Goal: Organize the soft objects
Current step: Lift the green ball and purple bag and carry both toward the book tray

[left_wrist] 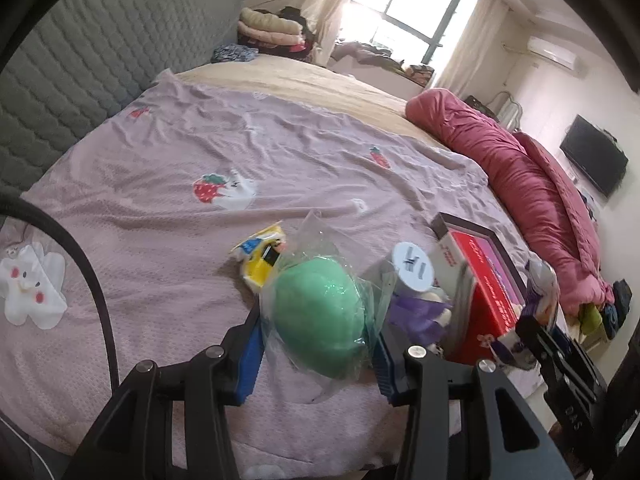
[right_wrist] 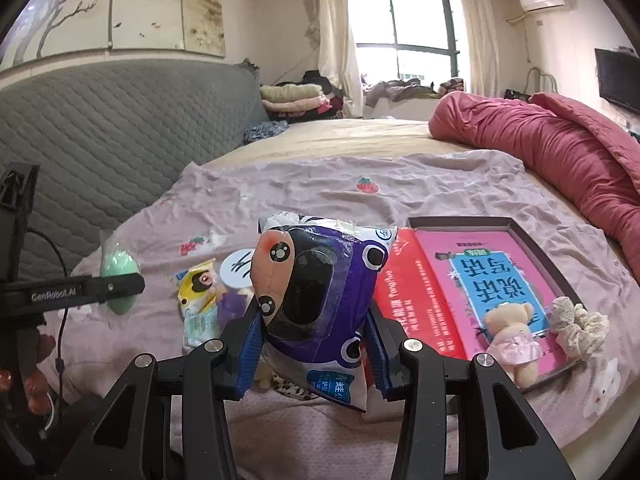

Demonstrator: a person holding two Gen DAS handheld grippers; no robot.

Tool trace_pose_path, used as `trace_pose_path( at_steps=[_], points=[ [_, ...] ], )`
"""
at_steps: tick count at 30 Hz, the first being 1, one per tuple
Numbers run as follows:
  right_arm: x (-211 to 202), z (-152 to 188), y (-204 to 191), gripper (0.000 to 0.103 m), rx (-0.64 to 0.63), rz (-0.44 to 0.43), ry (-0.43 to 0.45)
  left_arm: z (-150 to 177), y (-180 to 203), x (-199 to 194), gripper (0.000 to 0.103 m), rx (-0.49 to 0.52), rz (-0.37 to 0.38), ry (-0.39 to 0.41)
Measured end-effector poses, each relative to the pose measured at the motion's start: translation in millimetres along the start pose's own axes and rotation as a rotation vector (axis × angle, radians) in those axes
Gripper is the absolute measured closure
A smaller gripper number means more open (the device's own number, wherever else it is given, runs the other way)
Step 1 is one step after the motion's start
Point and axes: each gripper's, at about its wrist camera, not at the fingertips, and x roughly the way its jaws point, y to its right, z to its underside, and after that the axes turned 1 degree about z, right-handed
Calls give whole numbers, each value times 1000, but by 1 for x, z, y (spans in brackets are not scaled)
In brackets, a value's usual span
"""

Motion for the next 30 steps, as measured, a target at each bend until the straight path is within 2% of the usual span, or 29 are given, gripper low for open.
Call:
trace_pose_path(
  at_steps=[18, 30],
  points=[
    [-31, -10, 20, 56, -4, 22, 105, 5, 67, -15, 56, 137, -4, -11],
    [-50, -16, 60, 56, 112, 48, 146, 9, 120, -15, 56, 234, 39, -24]
  ],
)
